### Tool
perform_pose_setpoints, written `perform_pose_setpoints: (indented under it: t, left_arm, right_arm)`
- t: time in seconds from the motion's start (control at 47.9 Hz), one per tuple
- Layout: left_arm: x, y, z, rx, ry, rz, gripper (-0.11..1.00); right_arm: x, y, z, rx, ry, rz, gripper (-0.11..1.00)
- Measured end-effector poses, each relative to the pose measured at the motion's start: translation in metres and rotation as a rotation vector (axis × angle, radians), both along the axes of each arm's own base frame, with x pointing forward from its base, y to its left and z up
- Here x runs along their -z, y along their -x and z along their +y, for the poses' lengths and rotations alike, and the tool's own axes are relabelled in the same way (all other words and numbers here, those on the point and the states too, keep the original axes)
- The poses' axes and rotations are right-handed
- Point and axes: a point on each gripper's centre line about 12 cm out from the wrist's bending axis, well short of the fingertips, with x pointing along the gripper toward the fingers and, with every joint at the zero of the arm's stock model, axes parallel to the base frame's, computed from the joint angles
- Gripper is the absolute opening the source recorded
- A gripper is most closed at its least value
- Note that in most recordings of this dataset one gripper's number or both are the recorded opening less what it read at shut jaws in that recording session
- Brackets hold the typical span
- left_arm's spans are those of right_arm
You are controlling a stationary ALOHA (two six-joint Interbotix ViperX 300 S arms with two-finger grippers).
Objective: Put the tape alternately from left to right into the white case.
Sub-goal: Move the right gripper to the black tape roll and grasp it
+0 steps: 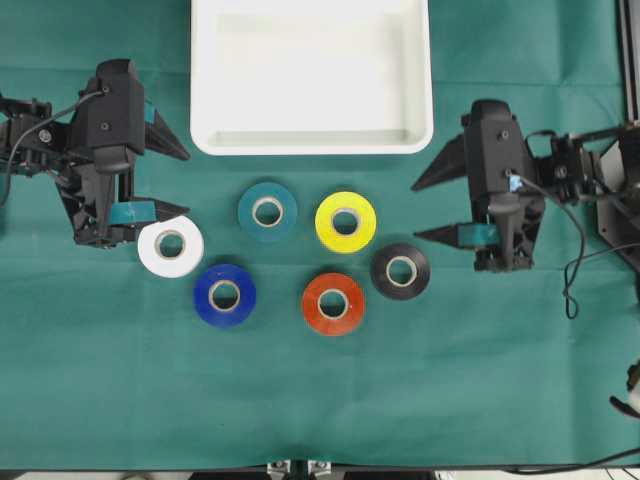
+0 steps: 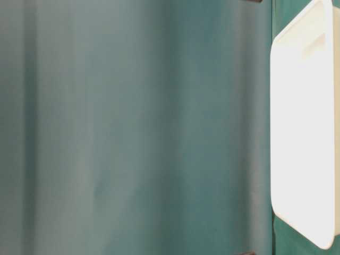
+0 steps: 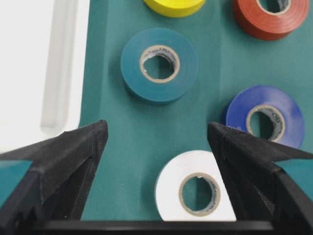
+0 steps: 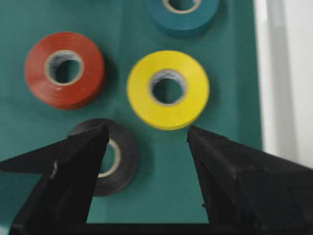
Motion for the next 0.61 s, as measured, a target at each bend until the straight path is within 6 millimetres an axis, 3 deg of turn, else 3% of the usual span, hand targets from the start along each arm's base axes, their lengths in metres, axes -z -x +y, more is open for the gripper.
perform_pose_setpoints:
  t: [0.397, 0.606]
  left_arm:
    - [0.000, 0.000, 0.000, 0.000, 0.000, 0.000, 0.55]
    - [0.000, 0.000, 0.000, 0.000, 0.000, -0.002, 0.54]
  right_arm:
    - [0.008, 0.006, 0.006, 0.006, -0.031, 0.026, 0.75]
    - [0.027, 0.005, 0.006, 0.017, -0.032, 0.092, 0.75]
